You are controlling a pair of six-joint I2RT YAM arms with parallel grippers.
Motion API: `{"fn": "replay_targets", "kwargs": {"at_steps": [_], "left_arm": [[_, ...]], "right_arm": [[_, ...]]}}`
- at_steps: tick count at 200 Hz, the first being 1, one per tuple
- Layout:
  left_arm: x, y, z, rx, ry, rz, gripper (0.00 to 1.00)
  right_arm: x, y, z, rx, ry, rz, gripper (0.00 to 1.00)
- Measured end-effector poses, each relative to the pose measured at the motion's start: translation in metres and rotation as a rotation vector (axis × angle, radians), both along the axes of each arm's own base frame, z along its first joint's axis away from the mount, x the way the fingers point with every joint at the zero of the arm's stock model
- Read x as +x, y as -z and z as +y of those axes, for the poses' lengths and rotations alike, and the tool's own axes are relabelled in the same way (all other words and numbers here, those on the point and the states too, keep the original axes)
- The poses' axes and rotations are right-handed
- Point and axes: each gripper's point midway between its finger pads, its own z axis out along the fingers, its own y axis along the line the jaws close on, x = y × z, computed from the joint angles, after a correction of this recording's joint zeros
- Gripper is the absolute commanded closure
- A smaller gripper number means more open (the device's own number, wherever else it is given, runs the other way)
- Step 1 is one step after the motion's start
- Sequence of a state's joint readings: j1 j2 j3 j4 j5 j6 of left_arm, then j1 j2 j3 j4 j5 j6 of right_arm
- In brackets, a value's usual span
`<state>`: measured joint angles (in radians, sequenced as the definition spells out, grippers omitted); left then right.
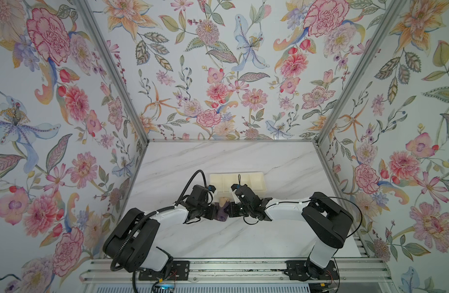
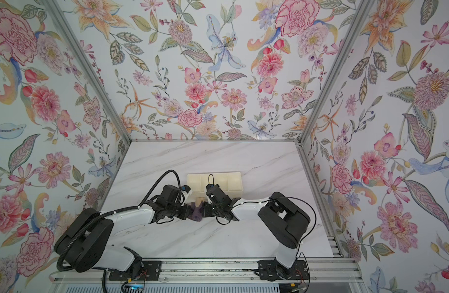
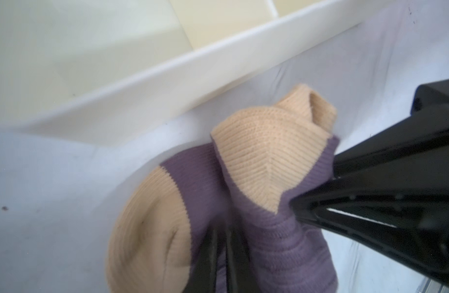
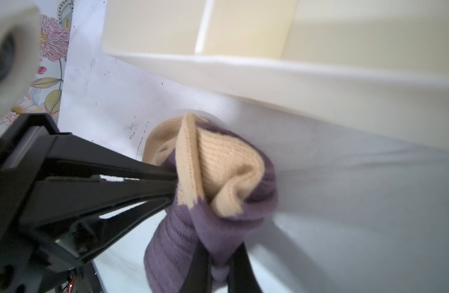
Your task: Roll the socks
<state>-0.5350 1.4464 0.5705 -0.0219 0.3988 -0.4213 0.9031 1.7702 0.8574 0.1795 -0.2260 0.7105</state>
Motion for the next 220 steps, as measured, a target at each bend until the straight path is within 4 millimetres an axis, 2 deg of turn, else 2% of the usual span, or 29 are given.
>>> {"fn": "replay_targets", "kwargs": {"at_steps": [36,59,78,137,220], "left_arm": [[0.005,-0.02,0.001,-0.015,-0.012,-0.05,1.0],[0.008,-0.04,-0.005,-0.059,-0.007,-0.096,1.0],[0.007,-0.048,-0.012,-0.087,0.013,-0.109,1.0],[-0.014,-0.04,-0.033,-0.097,0.094,-0.065,1.0],[-0.016,-0.024,-0.036,-0.077,0.098,-0.023,1.0]], "right_arm": [[0.0,0.0,0.0,-0.006,-0.001,0.003,1.0],[0.0,0.0,-0.001,-0.01,-0.003,0.002,1.0],[0.0,0.0,0.0,-0.012,-0.004,0.002,1.0],[0.0,-0.001,0.0,-0.018,-0.005,0.006,1.0],[0.0,0.0,-0.001,-0.025,-0.009,0.006,1.0]]}}
